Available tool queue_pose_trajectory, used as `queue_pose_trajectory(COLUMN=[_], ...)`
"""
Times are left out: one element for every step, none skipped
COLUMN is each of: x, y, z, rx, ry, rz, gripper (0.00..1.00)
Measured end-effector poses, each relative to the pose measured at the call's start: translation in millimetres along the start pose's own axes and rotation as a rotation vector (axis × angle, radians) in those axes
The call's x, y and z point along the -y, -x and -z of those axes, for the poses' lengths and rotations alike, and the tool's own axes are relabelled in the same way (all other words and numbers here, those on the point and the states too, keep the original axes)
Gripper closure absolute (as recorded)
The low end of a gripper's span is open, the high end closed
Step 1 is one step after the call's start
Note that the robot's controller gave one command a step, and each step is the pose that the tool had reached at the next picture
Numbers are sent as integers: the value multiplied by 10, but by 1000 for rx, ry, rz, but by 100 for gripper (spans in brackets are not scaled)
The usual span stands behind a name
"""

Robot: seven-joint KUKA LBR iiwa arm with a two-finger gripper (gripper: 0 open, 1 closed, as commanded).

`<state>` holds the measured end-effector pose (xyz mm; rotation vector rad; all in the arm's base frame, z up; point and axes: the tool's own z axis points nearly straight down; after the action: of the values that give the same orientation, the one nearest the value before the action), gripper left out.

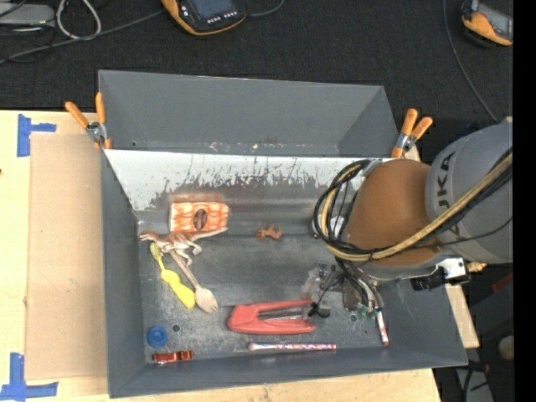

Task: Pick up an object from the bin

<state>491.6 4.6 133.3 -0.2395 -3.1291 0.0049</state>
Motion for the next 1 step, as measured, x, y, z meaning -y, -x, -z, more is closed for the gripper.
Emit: queue_pose_trajectory(x=[-2], y=[1], z=[356], rx=[6], ry=[1], rz=[-32], gripper=[100])
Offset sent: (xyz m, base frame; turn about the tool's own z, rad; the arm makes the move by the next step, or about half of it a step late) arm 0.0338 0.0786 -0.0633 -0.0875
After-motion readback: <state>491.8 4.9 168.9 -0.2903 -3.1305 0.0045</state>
